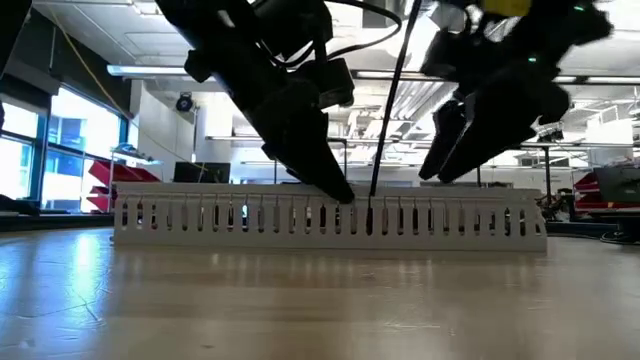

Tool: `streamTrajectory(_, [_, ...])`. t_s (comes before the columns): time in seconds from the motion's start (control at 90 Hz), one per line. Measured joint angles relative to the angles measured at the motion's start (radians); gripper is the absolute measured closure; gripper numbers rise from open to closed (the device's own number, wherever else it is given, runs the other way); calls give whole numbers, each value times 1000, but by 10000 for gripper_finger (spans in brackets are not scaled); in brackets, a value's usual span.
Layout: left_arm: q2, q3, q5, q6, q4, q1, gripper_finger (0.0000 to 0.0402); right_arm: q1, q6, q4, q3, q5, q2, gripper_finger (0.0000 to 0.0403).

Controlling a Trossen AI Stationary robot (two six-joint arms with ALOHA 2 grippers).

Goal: Ziptie cables
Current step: Close the white cable duct

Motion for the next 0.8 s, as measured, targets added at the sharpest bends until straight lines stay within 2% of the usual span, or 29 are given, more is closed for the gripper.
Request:
streamTrajectory(0.189, [0,0,0,1,0,0,190,-53,-58,-74,69,-122,92,61])
streamTrajectory(0.367, [0,0,2,2,0,0,190,-54,-72,-93,99,-147,160,73])
streamTrajectory(0.522, [0,0,2,2,0,0,190,-54,-46,-93,104,-151,174,115])
streamTrajectory(0.711, [0,0,2,1,1,-1,190,-54,-24,-93,104,-167,174,201])
streamTrajectory(0.8, [0,0,4,0,1,-1,190,-52,-23,-93,104,-169,174,203])
